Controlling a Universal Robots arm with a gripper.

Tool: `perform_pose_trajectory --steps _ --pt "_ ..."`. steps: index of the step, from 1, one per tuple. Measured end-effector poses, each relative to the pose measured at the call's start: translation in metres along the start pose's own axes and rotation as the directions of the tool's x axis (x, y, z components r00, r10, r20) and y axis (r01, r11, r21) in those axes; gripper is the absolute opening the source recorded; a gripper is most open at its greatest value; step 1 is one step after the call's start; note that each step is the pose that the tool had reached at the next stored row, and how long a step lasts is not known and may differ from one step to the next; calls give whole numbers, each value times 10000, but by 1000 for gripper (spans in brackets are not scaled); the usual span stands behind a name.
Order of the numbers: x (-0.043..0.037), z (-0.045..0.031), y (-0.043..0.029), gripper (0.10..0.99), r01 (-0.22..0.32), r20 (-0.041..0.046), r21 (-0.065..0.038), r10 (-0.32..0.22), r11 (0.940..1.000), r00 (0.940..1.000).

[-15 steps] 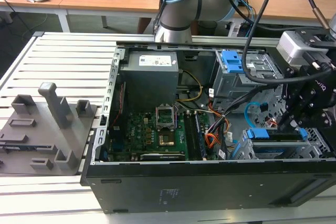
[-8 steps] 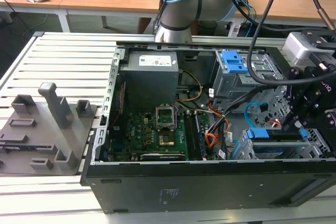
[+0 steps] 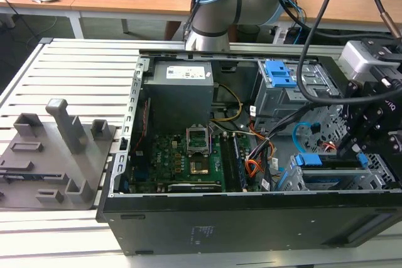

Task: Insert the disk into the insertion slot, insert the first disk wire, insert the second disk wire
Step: 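Insert the first disk wire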

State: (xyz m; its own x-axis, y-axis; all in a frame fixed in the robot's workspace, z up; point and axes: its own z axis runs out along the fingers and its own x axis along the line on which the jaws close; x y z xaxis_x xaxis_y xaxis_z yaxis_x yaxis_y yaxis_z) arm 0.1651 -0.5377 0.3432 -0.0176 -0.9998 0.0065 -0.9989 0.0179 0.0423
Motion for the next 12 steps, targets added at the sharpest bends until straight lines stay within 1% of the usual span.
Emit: perform_pose_trajectory --steps 7,12 --pt "-1 63 -35 180 2 34 -9 -2 10000 10000" --pt "-2 78 -43 180 2 28 -7 -2 10000 10000"
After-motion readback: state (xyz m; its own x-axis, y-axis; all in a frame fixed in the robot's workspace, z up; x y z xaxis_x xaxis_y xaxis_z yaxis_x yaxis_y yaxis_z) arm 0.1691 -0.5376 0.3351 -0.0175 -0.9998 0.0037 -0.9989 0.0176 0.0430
